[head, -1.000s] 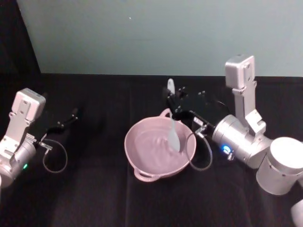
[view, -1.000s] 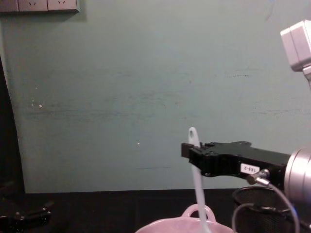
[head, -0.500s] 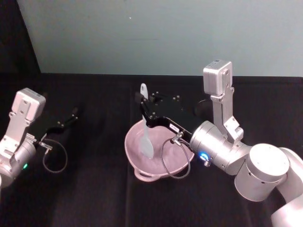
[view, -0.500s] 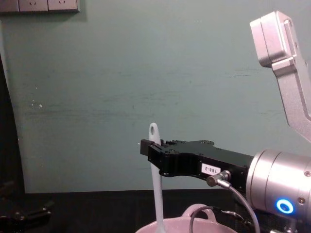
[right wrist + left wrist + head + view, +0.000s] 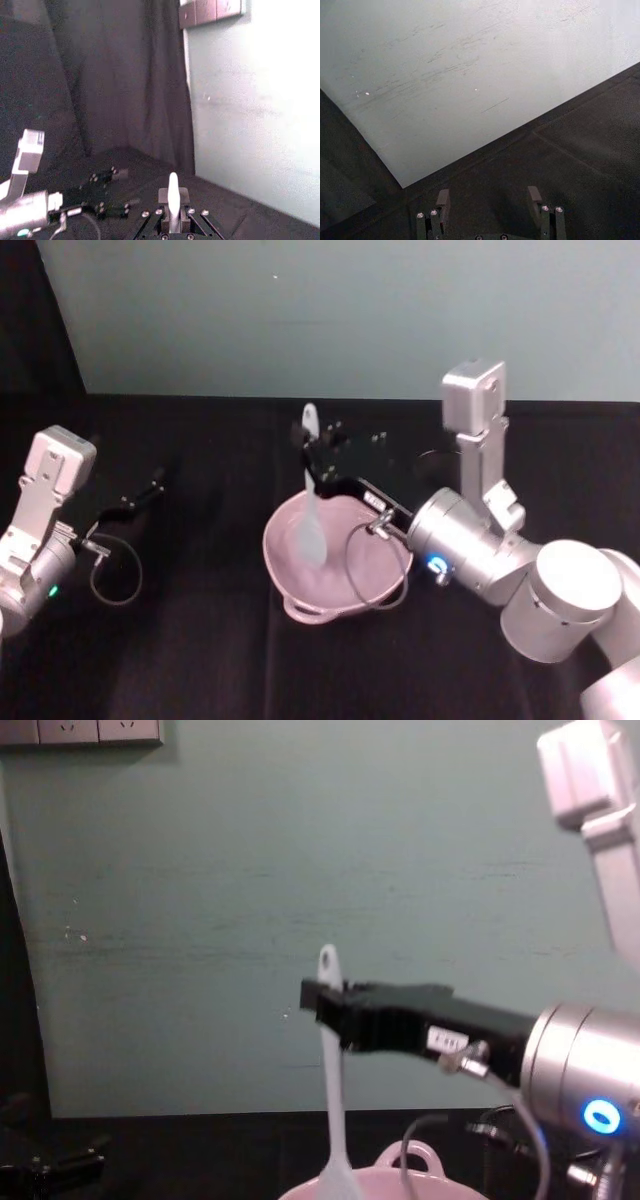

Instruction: Use the one hand to pick up the spoon and stir the clear water in the bowl.

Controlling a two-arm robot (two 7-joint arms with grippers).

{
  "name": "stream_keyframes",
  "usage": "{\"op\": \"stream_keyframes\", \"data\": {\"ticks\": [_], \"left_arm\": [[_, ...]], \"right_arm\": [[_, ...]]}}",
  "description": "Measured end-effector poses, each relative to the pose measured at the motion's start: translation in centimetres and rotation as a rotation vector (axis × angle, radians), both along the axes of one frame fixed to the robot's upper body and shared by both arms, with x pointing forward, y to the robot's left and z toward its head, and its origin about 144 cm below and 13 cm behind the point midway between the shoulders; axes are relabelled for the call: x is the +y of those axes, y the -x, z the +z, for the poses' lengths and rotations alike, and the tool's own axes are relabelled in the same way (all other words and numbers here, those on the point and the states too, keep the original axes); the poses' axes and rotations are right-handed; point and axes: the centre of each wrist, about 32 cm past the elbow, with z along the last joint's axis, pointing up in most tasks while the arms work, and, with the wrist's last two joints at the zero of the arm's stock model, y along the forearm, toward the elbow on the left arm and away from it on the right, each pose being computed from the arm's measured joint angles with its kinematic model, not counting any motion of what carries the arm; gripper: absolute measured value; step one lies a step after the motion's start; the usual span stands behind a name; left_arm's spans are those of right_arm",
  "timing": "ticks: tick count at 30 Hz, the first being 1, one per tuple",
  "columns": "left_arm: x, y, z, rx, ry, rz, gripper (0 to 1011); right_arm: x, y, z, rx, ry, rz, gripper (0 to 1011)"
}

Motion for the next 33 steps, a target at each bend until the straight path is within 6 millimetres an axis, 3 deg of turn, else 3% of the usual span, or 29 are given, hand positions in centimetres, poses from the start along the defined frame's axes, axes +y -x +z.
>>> {"op": "stream_keyframes", "data": {"ticks": [10, 17, 26, 33], "left_arm": [[0.0, 0.0, 0.0, 0.0, 0.0, 0.0, 1011], [0.0, 0.0, 0.0, 0.0, 0.0, 0.0, 1011], [0.0, 0.0, 0.0, 0.0, 0.0, 0.0, 1011], [0.0, 0.0, 0.0, 0.0, 0.0, 0.0, 1011]], "right_arm": [[-2.5, -0.1, 4.3, -0.11, 0.002, -0.051, 114], [-6.0, 0.2, 6.8, -0.153, 0.005, -0.126, 114], [-8.3, 0.4, 7.2, -0.149, 0.0, -0.191, 114], [-9.4, 0.3, 6.0, -0.114, -0.019, -0.228, 114]]}}
